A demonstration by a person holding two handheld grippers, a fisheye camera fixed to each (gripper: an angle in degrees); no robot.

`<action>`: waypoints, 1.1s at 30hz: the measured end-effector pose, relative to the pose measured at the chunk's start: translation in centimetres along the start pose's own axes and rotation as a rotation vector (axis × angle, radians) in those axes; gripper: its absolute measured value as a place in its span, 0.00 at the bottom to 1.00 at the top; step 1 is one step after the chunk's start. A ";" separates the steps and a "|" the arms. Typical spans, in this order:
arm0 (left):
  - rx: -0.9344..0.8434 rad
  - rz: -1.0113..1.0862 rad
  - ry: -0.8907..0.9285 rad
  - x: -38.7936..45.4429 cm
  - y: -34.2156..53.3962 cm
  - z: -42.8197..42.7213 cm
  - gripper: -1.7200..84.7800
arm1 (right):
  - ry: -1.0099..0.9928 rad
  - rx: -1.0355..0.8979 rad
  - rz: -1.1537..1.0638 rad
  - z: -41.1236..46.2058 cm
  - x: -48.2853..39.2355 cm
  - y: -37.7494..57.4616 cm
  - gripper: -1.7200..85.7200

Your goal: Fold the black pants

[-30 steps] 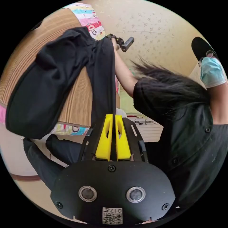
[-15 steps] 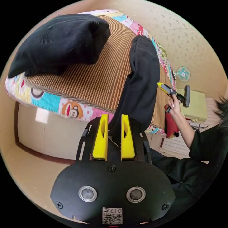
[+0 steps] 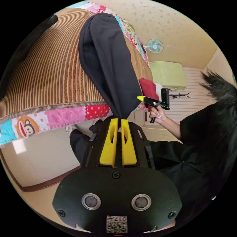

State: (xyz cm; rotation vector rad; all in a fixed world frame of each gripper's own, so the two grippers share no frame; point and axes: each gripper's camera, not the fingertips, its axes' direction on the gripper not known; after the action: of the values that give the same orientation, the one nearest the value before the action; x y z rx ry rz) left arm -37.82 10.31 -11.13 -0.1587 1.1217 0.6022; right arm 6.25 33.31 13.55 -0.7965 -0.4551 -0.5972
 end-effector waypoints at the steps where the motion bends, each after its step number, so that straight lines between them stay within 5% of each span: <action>1: -0.072 -0.078 -0.111 -0.8 0.9 0.9 0.03 | 0.022 -0.098 0.039 0.9 1.1 1.2 0.07; 5: -0.272 -0.367 -0.382 -4.4 2.8 3.3 0.03 | -0.028 -0.132 0.159 1.3 4.5 3.6 0.08; 12: 0.161 -0.079 -0.411 2.2 -6.1 -0.9 0.09 | 0.022 0.170 0.176 -2.0 7.0 -3.0 0.13; 16: 0.065 -0.105 -0.445 2.5 -10.8 2.8 0.13 | 0.127 0.336 -0.017 -2.3 1.1 -11.7 0.15; 21: 0.064 -0.120 -0.562 4.7 -7.8 6.0 0.14 | 0.165 0.261 -0.202 5.4 -8.3 -22.4 0.17; 26: 0.113 -0.192 -0.536 5.2 -4.9 7.3 0.10 | 0.407 0.163 -0.040 15.0 -7.7 -26.8 0.10; 33: 0.278 -0.192 -0.259 5.7 -0.8 3.1 0.03 | 0.074 0.416 -0.134 7.9 -9.8 -21.7 0.03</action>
State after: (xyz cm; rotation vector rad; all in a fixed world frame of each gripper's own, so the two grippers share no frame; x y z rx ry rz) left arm -33.27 13.03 -14.98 0.0506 0.9151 0.2817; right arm -16.29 30.54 24.07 -0.3483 -0.5454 -0.6269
